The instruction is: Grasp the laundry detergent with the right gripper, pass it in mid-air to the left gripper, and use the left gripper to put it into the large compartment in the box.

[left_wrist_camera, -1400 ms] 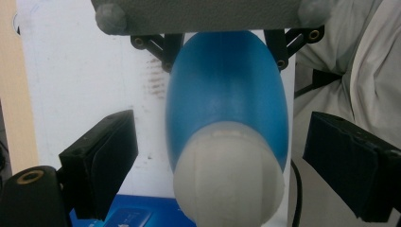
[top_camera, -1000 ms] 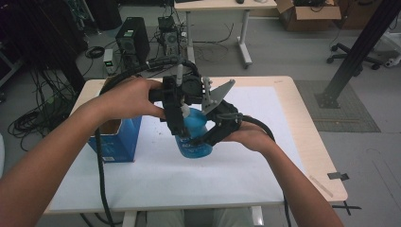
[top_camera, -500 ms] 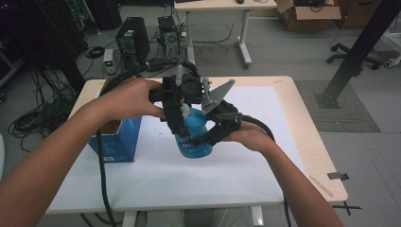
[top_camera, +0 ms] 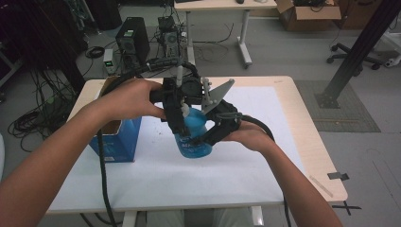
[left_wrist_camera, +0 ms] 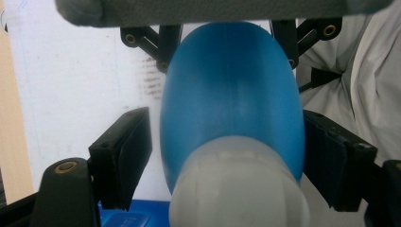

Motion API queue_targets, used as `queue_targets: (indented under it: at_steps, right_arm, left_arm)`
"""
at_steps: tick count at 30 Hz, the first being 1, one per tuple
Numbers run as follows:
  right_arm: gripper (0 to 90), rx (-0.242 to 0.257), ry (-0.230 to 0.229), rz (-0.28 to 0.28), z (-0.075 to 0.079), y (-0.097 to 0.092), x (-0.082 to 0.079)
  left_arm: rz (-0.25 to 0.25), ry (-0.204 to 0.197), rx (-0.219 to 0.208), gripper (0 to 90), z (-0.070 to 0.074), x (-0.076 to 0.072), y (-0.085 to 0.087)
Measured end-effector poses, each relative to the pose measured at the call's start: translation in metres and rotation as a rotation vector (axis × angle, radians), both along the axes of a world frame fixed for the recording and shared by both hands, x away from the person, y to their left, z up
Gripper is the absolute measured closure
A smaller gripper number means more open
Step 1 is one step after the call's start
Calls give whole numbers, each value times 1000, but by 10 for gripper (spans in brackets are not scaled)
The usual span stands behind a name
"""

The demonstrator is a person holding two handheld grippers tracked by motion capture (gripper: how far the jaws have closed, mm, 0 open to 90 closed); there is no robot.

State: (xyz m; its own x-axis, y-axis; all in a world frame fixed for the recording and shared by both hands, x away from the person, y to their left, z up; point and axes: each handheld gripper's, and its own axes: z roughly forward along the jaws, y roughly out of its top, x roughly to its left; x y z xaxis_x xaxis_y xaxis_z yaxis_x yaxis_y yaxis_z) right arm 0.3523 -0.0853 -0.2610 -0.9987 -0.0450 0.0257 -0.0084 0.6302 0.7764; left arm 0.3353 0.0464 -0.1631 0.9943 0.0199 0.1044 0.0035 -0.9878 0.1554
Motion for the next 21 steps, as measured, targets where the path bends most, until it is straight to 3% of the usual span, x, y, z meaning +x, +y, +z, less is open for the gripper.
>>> queue_targets:
  at_steps: [2, 3, 6, 8, 16, 21]
  right_arm:
    - [444, -4, -22, -2, 0, 0, 1]
    - [444, 0, -1, 0, 0, 0, 0]
    - [444, -4, -34, 0, 0, 0, 2]
    - [444, -1, -5, 0, 0, -1, 0]
    - [444, -1, -3, -3, -1, -1, 0]
    - [444, 1, -8, -1, -1, -1, 1]
  left_arm:
    - [2, 4, -1, 241, 0, 0, 0]
    - [1, 4, 0, 247, 0, 0, 0]
    - [3, 10, -1, 260, -1, 1, -1]
    - [3, 15, 1, 274, -2, 1, -1]
    - [5, 35, -3, 370, -2, 2, -1]
    - [11, 40, 1, 374, -2, 3, -1]
